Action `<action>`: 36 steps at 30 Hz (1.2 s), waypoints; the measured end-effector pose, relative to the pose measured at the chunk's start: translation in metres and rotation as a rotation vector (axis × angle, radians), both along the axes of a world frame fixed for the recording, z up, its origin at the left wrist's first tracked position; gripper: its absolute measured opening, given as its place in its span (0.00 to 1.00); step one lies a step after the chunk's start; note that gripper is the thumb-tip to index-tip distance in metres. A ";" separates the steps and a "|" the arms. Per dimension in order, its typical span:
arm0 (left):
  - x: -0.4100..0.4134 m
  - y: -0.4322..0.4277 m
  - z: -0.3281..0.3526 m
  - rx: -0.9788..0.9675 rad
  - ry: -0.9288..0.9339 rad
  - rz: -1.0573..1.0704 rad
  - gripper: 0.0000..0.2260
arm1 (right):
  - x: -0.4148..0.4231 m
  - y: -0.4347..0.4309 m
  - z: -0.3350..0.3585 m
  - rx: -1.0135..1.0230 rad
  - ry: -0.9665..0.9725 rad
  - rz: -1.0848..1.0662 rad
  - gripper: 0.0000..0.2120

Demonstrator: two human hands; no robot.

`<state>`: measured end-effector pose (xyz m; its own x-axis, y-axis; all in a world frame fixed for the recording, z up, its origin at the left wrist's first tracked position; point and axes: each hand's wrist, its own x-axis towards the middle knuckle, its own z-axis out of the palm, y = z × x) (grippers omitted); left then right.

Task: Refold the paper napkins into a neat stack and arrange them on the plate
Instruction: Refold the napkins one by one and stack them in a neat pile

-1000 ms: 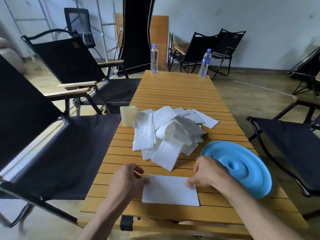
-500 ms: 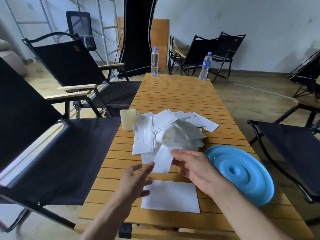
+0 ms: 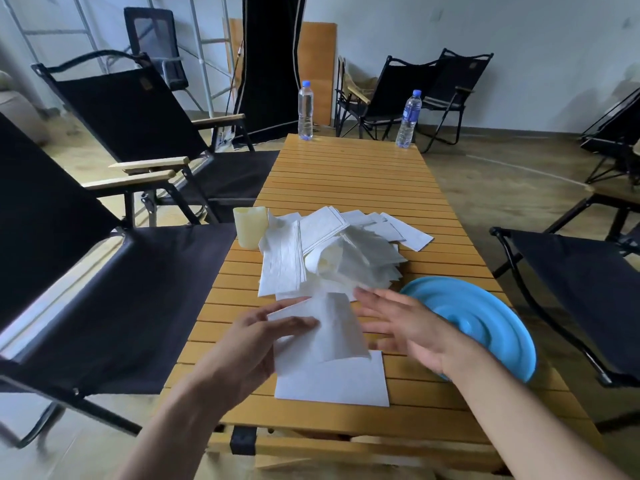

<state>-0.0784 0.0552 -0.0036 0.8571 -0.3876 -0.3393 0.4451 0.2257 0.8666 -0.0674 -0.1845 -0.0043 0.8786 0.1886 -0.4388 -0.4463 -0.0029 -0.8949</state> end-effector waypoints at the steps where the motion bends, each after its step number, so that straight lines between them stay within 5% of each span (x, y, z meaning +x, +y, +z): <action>1: 0.000 0.000 0.001 -0.012 0.007 -0.038 0.13 | 0.001 -0.001 -0.001 0.086 0.025 0.109 0.30; 5: 0.003 0.004 -0.001 0.192 -0.030 0.021 0.08 | 0.006 -0.012 0.003 0.270 0.057 0.181 0.20; 10: 0.006 0.006 -0.024 0.560 -0.141 0.141 0.07 | 0.003 -0.018 -0.009 -0.287 -0.048 0.053 0.08; 16: 0.007 0.000 -0.056 1.042 -0.291 0.118 0.08 | 0.008 -0.003 -0.032 -0.791 -0.239 0.091 0.12; 22: 0.006 -0.006 -0.059 1.189 -0.335 0.129 0.19 | 0.011 0.003 -0.033 -1.146 -0.341 0.113 0.17; 25: 0.005 -0.008 -0.057 1.238 -0.392 0.156 0.25 | 0.016 0.008 -0.024 -1.123 -0.504 0.053 0.17; 30: 0.004 -0.012 -0.042 1.279 -0.543 0.236 0.20 | 0.044 0.048 -0.005 -1.048 -0.934 -0.106 0.08; 33: 0.003 -0.013 -0.036 1.272 -0.539 0.248 0.18 | 0.064 0.077 -0.011 -1.208 -0.827 0.109 0.17; 36: 0.002 -0.009 -0.035 1.277 -0.504 0.237 0.17 | 0.071 0.091 -0.018 -1.240 -0.671 0.105 0.20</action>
<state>-0.0762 0.0466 -0.0388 0.9923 0.1227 0.0177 0.0896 -0.8086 0.5815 0.0032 -0.0940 -0.0226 0.9898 0.0713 0.1237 0.1084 -0.9392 -0.3258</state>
